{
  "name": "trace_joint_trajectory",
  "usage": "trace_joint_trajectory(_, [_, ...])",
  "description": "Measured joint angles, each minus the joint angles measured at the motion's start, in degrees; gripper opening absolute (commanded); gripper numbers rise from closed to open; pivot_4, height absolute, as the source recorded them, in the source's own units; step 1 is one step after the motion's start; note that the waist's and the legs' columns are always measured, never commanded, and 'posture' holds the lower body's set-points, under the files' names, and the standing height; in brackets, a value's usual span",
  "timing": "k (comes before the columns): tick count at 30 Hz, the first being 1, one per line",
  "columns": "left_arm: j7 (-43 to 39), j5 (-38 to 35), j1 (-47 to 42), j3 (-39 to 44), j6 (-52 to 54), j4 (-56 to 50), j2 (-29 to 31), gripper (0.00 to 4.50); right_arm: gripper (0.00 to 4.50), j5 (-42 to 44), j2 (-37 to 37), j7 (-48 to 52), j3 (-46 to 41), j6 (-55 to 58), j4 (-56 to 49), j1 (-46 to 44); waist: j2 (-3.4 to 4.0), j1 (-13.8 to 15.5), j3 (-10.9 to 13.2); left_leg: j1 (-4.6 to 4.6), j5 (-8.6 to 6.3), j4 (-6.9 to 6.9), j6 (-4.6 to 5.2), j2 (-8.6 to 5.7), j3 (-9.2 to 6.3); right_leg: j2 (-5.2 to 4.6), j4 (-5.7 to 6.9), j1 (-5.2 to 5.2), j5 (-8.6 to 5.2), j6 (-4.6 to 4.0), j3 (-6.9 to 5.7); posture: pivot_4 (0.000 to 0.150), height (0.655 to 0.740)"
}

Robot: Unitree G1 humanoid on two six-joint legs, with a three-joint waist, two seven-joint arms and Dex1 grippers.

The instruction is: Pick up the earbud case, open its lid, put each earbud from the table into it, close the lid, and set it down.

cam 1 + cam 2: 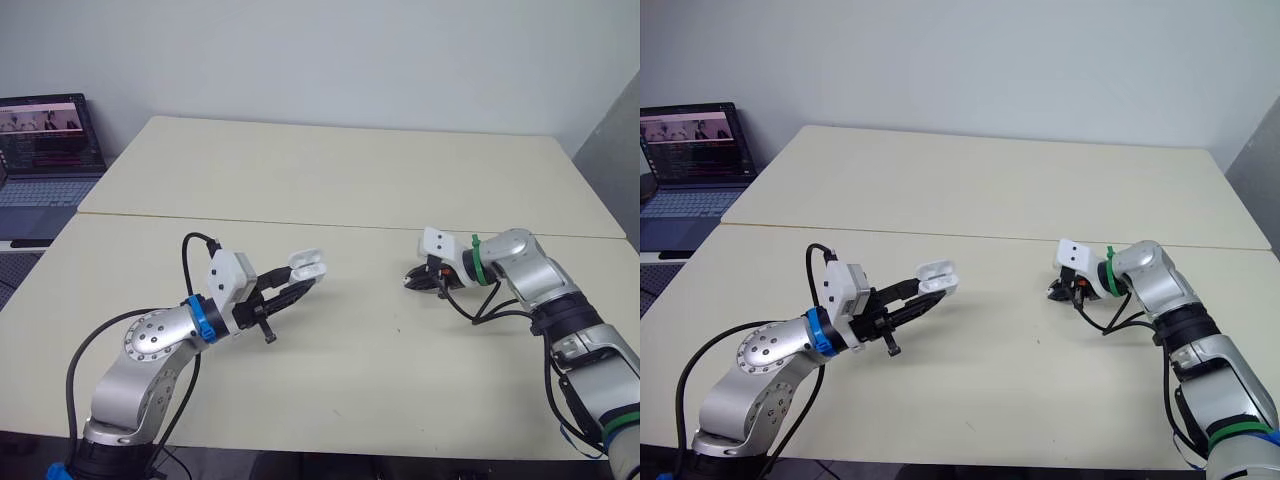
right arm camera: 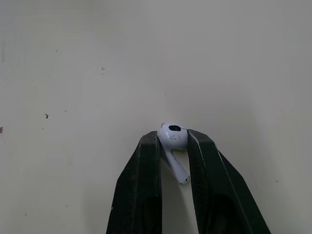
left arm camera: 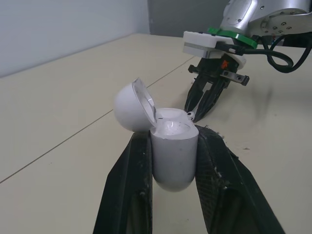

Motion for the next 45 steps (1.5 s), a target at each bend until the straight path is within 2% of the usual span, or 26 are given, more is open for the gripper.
trace_joint_trajectory(2, [0.0,0.0,0.1,-0.4,-0.1,-0.3,-0.2,0.79,0.39,0.0,-1.5,1.3,0.0,0.8,-0.8,0.1,0.03,0.1,0.0,-0.04,0.00,-0.02,0.00,0.00,0.00,0.00,-0.01,-0.02,0.00,-0.01,0.00,0.150,0.7400])
trace_joint_trajectory(9, [-1.2,0.9,-0.2,-4.3,-2.4,-1.0,-0.4,0.79,0.39,-2.2,-14.9,6.5,-0.3,-0.7,-9.3,6.5,0.20,0.7,0.1,-0.09,-0.03,-0.11,0.00,-0.05,0.00,-0.07,-0.06,-0.07,-0.02,-0.03,-0.03,0.150,0.7400])
trace_joint_trajectory(14, [-1.8,1.3,-1.8,-6.8,-3.7,-0.8,-1.5,0.79,0.39,-2.9,-18.3,6.1,-1.7,-1.5,-11.1,9.5,0.23,0.4,0.1,-0.01,-0.02,-0.05,0.00,-0.03,0.09,-0.04,-0.03,-0.06,-0.03,-0.02,0.05,0.150,0.7400])
trace_joint_trajectory(20, [-2.8,1.7,-3.1,-7.6,-5.0,0.7,-1.8,0.79,2.45,-4.6,-19.8,3.9,-3.4,-4.6,-11.3,11.7,0.24,0.3,0.1,0.20,-0.02,-0.03,0.00,-0.02,0.16,-0.02,-0.02,0.16,-0.10,0.11,0.13,0.150,0.7400])
trace_joint_trajectory(35, [-2.6,2.0,-3.1,-8.8,-5.6,1.0,-2.9,0.79,2.45,-6.7,-18.9,5.2,-3.8,-3.1,-13.1,11.7,0.24,0.3,0.1,0.22,-0.02,-0.06,0.00,0.02,0.14,0.01,-0.04,0.17,-0.08,0.05,0.12,0.150,0.7400])
trace_joint_trajectory(38, [-2.5,2.0,-2.5,-8.9,-5.6,0.8,-2.9,0.79,1.81,-6.9,-18.4,5.5,-3.8,-3.2,-13.0,11.5,0.23,0.3,0.1,0.23,-0.02,-0.05,0.00,0.03,0.14,0.01,-0.04,0.18,-0.08,0.05,0.12,0.150,0.7400])
trace_joint_trajectory(42, [-2.6,2.0,-2.4,-8.9,-5.6,0.8,-2.9,0.79,0.40,-6.8,-17.5,6.4,-3.8,-3.3,-12.5,11.5,0.23,0.0,0.1,0.41,-0.02,-0.03,0.01,0.03,0.16,0.02,-0.04,0.37,-0.11,0.12,0.14,0.150,0.7400])
trace_joint_trajectory(45, [-2.7,2.0,-2.3,-8.9,-5.6,0.7,-2.9,0.79,0.38,-6.9,-17.2,6.5,-3.8,-3.1,-12.3,11.5,0.23,-0.1,0.1,0.59,-0.02,-0.02,0.00,0.03,0.15,0.02,-0.04,0.56,-0.20,0.22,0.15,0.150,0.7400])
